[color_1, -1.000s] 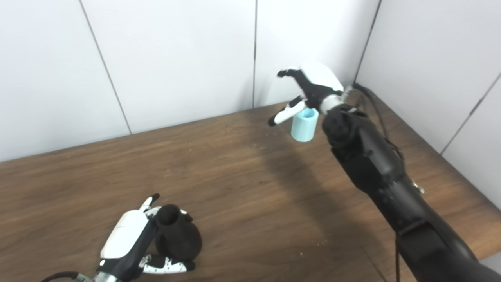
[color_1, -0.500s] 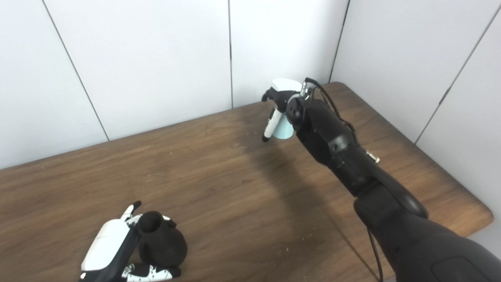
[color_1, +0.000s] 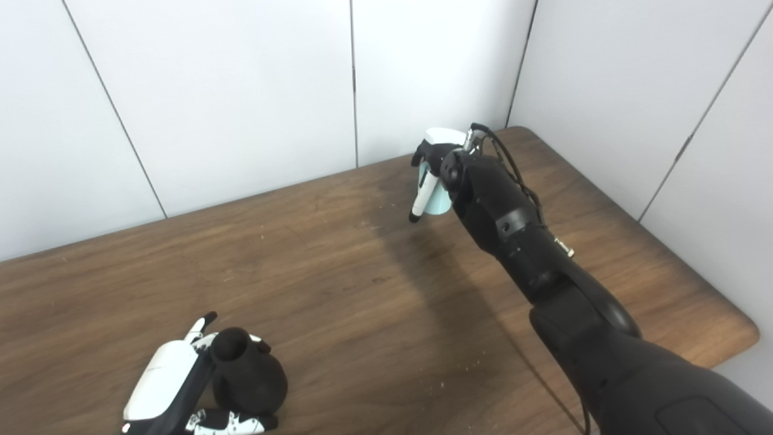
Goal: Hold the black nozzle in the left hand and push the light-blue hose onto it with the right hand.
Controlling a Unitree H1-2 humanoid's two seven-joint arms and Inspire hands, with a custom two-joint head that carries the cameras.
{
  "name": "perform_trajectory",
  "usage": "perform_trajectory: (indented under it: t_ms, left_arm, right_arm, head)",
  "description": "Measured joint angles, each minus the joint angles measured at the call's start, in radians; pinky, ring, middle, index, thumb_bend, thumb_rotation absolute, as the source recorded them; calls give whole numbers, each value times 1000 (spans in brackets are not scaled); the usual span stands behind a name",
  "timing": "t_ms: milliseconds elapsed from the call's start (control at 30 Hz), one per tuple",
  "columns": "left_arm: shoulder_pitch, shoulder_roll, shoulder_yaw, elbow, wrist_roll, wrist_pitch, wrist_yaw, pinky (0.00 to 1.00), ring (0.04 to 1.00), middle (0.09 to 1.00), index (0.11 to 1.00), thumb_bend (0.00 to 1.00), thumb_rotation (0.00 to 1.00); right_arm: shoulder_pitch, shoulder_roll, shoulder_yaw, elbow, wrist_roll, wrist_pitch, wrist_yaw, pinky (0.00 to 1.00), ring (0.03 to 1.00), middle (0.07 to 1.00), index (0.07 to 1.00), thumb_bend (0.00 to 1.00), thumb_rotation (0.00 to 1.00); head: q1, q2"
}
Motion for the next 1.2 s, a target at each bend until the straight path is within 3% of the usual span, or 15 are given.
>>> perform_trajectory:
  t_ms: [267,633,1033,1200]
  left_arm:
    - [0,0,-1,1,-3,0,0,1000,710,486,494,521,0]
    - [0,0,-1,1,-4,0,-1,1000,705,486,494,521,0]
    - [0,0,-1,1,-4,0,-1,1000,705,486,494,521,0]
    - [0,0,-1,1,-4,0,-1,1000,709,486,494,521,0]
  right_arm:
    - [0,0,-20,0,0,0,0,576,668,784,795,915,9]
    - [6,0,-5,5,-12,0,-19,606,670,804,775,892,0]
    - [14,7,-29,5,-90,0,-17,447,510,604,733,860,0]
    - [18,14,-33,9,-96,0,-17,448,507,616,725,860,0]
  head:
    - [17,-3]
    - [20,-2]
    - [20,6]
    - [17,9]
